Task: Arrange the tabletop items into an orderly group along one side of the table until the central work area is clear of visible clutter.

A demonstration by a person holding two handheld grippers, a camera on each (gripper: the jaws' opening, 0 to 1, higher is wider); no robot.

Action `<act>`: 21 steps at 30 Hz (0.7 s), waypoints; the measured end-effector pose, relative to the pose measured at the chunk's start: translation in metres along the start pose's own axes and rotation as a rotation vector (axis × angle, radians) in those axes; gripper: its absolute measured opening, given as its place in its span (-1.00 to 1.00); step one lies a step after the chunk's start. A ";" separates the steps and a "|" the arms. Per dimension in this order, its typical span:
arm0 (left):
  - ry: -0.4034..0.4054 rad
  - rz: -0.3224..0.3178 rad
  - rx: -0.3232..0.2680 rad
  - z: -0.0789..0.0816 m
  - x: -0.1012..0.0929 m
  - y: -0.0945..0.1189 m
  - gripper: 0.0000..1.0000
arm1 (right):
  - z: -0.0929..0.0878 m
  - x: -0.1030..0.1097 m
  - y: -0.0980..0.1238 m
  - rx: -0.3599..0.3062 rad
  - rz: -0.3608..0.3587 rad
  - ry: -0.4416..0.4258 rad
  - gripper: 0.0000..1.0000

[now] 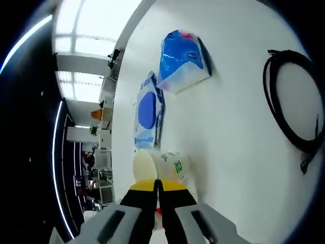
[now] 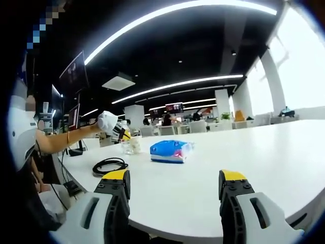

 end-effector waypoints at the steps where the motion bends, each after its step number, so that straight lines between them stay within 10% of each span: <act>1: 0.000 -0.003 0.000 0.000 -0.001 0.001 -1.00 | 0.000 0.000 0.000 0.001 0.000 0.000 0.37; 21: 0.003 -0.010 -0.001 -0.004 -0.004 0.003 -0.88 | 0.005 0.000 0.005 0.000 -0.001 0.012 0.37</act>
Point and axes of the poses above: the point that each gripper's makers call its tool centre point, and the gripper's own axes: y roughly backward along the fingers, x roughly to its left, z roughly out of its top, the point moved 1 cm from there along y, roughly backward along the fingers, and after that the axes turned 3 degrees about -z, right-handed, at the moved point
